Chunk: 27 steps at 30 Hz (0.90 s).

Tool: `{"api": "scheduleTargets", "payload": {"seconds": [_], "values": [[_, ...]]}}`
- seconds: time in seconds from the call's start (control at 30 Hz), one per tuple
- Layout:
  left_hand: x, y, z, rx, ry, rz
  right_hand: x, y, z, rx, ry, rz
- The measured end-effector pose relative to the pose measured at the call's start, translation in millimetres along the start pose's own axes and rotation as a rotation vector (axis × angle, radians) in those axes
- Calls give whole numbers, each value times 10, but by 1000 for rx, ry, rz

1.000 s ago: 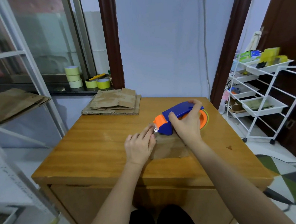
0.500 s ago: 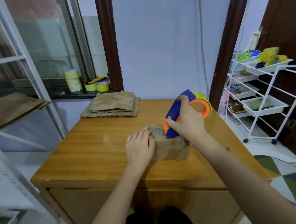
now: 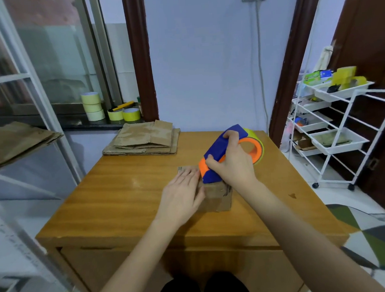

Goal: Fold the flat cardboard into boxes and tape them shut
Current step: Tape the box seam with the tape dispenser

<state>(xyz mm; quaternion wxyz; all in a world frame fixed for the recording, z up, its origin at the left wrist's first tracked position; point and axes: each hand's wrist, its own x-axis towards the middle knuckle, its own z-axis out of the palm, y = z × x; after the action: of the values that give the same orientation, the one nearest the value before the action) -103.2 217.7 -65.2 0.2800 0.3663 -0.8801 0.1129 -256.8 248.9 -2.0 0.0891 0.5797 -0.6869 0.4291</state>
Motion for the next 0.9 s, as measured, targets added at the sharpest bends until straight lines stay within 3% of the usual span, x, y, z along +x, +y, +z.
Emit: {"api": "scheduleTargets", "payload": {"seconds": [0.1, 0.33, 0.9], "values": [[-63, -189, -116, 3, 2, -59, -34, -151, 180, 49, 9, 19], [-2, -136, -163, 81, -199, -91, -107, -169, 270, 243, 78, 185], [-24, -102, -75, 85, -123, -111, -62, 40, 23, 531, 80, 286]]}}
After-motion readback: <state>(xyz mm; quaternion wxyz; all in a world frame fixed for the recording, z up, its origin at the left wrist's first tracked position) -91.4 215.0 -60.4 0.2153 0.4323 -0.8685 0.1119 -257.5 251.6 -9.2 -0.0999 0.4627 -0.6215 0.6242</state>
